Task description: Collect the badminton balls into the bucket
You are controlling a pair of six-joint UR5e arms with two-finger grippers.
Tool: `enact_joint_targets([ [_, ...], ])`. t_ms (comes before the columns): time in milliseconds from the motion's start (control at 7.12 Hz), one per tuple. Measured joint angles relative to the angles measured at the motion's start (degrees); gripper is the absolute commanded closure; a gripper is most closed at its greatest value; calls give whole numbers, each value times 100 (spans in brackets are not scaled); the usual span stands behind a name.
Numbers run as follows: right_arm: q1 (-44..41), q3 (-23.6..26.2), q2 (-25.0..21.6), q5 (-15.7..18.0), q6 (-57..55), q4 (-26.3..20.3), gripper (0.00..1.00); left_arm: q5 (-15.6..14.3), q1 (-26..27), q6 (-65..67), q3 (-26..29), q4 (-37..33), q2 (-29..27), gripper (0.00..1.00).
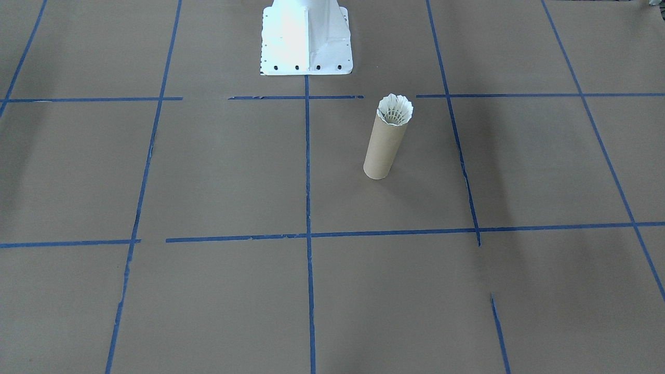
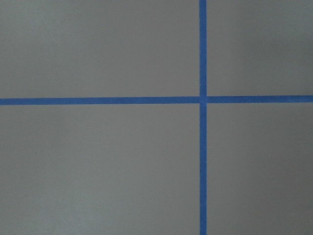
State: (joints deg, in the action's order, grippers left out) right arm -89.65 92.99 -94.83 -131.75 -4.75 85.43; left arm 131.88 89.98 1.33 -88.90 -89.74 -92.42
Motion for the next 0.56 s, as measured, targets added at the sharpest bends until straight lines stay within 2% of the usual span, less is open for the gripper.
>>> enact_joint_targets([
  [562,0,0,0,0,0,0,0,-14,76,1,-85,30,-6,0],
])
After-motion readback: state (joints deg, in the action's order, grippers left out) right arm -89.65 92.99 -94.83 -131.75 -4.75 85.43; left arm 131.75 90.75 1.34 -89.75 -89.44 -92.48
